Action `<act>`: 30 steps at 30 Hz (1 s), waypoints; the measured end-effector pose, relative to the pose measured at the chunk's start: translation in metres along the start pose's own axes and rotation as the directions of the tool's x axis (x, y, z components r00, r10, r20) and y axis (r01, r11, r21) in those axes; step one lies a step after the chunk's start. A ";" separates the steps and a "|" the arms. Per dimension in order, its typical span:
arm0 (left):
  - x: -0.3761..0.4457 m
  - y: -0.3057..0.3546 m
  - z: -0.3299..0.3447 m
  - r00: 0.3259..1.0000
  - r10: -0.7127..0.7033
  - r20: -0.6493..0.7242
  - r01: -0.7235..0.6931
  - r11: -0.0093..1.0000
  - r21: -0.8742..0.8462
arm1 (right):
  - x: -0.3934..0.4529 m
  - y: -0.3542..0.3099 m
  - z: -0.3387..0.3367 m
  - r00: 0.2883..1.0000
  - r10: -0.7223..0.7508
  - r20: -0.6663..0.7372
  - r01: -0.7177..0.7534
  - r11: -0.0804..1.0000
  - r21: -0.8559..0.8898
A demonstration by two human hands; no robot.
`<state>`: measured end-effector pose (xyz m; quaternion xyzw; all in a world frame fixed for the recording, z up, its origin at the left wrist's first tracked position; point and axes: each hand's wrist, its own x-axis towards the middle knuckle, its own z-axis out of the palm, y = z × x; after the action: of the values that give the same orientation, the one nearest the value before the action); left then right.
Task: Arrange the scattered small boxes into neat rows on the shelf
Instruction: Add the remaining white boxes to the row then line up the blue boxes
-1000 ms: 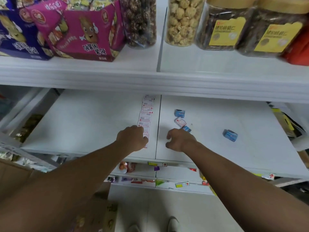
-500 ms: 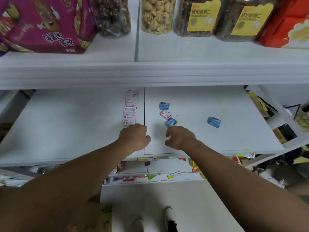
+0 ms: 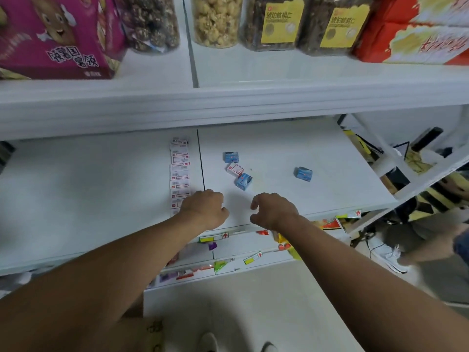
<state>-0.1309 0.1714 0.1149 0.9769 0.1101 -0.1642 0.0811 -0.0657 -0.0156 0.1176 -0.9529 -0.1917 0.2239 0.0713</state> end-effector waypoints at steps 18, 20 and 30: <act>-0.042 0.092 0.036 0.989 -0.135 -0.054 0.136 0.991 0.007 | -0.022 0.082 0.004 0.986 -0.159 0.042 0.162 0.984 -0.077; -0.041 0.098 0.035 0.988 -0.141 -0.069 0.141 0.990 -0.001 | -0.020 0.086 0.000 0.984 -0.176 0.038 0.178 0.981 -0.081; -0.003 0.086 0.018 0.985 -0.116 -0.126 0.113 0.993 -0.030 | 0.013 0.084 -0.023 0.982 -0.187 0.014 0.187 0.978 -0.086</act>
<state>-0.1179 0.0846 0.1094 0.9764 0.1728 -0.1047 0.0756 -0.0167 -0.0882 0.1142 -0.9322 -0.2903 0.2104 0.0497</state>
